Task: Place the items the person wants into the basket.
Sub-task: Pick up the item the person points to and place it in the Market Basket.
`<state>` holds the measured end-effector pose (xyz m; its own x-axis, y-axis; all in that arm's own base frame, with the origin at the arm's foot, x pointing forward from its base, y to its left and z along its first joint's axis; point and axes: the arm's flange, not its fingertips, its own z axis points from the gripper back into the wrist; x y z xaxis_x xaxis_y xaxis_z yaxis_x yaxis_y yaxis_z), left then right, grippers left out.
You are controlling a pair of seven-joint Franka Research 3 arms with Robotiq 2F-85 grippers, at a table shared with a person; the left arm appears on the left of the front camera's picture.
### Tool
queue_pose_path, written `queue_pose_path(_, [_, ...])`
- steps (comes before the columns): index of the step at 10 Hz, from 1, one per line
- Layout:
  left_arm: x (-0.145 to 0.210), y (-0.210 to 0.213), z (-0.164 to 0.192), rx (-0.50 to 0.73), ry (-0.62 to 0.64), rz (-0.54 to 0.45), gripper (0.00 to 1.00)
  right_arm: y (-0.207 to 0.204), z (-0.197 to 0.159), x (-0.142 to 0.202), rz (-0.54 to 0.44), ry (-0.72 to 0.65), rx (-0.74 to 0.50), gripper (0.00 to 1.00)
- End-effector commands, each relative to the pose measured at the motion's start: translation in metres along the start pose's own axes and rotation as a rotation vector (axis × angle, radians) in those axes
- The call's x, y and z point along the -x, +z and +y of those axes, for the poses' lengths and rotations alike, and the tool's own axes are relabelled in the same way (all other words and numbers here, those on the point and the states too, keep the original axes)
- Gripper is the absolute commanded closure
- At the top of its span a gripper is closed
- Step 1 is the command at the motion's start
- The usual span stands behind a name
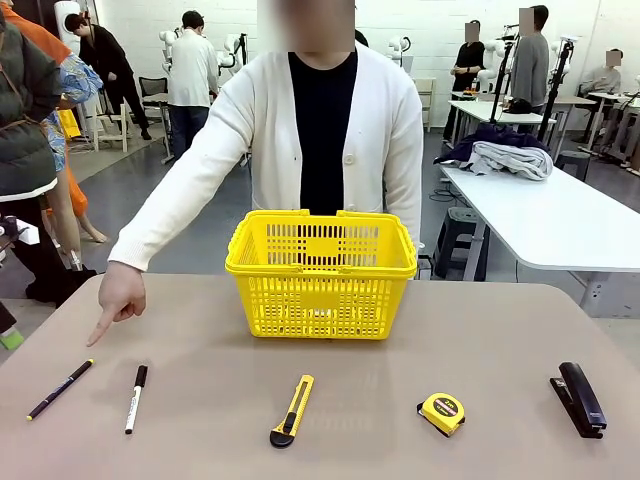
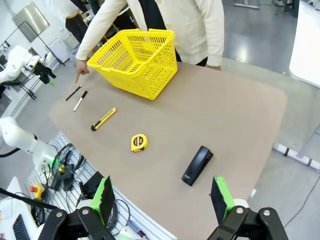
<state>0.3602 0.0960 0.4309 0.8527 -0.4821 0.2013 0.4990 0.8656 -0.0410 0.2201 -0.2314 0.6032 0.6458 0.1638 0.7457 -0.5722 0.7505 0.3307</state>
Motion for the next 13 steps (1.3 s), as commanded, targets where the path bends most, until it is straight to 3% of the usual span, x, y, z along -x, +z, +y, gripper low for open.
queue_pose_path(1, [-0.001,0.001,0.0,-0.011,-0.002,0.002,0.0,0.0,0.0,0.0,-0.011,0.012,-0.013,0.0])
queue_pose_path(5, [-0.001,0.001,0.0,-0.011,-0.002,0.002,0.0,0.0,0.0,0.0,-0.011,0.012,-0.013,0.0])
queue_pose_path(9, [-0.021,-0.026,-0.003,0.094,-0.053,0.025,0.0,0.0,0.0,0.0,-0.011,0.012,-0.013,0.0])
queue_pose_path(13, [-0.031,-0.059,-0.005,0.036,-0.061,0.102,0.0,0.0,0.0,0.0,-0.011,0.012,-0.013,0.0])
